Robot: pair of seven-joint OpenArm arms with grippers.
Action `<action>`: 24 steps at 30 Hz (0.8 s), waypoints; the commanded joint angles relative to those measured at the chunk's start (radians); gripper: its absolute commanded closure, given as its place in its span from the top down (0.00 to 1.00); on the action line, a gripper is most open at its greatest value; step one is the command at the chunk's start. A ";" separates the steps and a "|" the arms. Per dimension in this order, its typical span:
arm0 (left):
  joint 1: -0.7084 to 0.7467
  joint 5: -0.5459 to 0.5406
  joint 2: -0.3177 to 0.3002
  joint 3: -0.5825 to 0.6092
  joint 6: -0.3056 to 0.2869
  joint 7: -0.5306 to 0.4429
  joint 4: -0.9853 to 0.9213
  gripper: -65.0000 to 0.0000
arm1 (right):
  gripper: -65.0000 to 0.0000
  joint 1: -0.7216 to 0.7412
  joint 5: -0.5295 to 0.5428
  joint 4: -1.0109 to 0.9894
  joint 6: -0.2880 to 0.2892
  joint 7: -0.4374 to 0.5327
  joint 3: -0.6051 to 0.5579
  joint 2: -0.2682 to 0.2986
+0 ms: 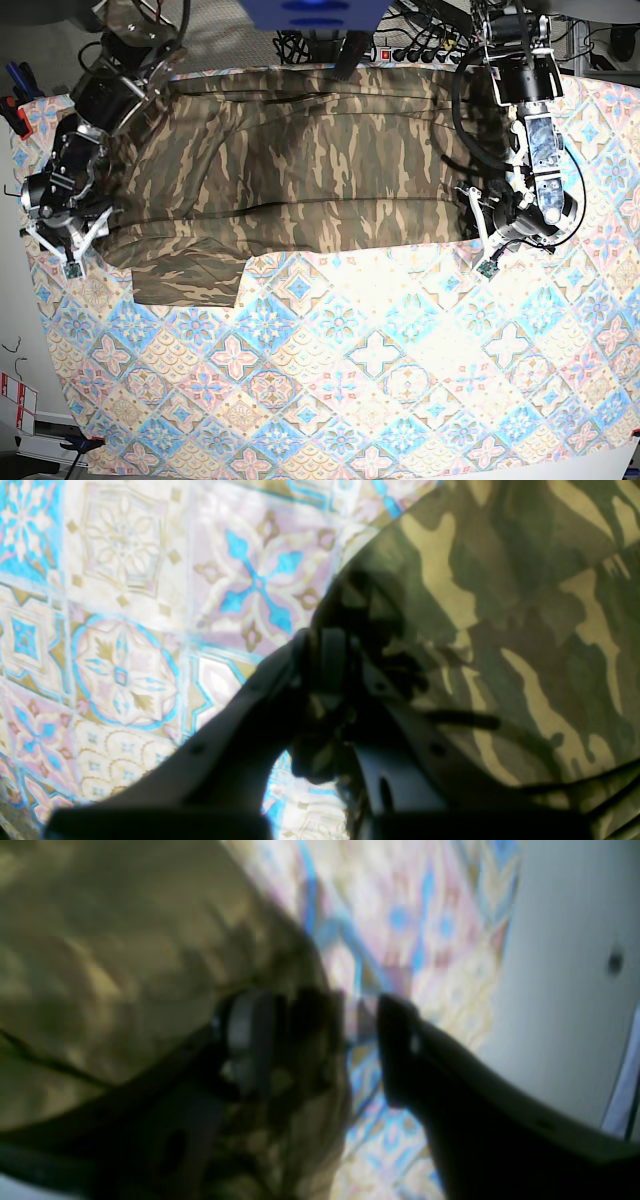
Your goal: Fold the T-shirt properly
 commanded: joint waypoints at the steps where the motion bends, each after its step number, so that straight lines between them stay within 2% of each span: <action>1: -0.018 -0.004 -0.007 -0.003 0.005 -0.009 0.018 0.05 | 0.53 0.047 -0.001 0.031 -0.022 0.005 -0.007 0.034; 7: -0.018 -0.004 -0.007 -0.003 0.005 -0.009 0.018 0.05 | 0.53 0.144 -0.006 -0.030 -0.022 0.008 -0.054 0.037; 11: -0.018 -0.004 -0.007 -0.003 0.005 -0.009 0.018 0.05 | 0.53 0.222 -0.007 -0.146 -0.022 0.009 -0.059 0.045; 14: -0.018 -0.004 -0.007 -0.003 0.005 -0.009 0.018 0.05 | 0.53 0.255 -0.004 -0.251 -0.022 0.015 -0.105 0.071; 24: -0.018 -0.004 -0.007 -0.003 0.005 -0.009 0.018 0.05 | 0.53 0.307 -0.007 -0.595 -0.022 0.227 -0.122 0.097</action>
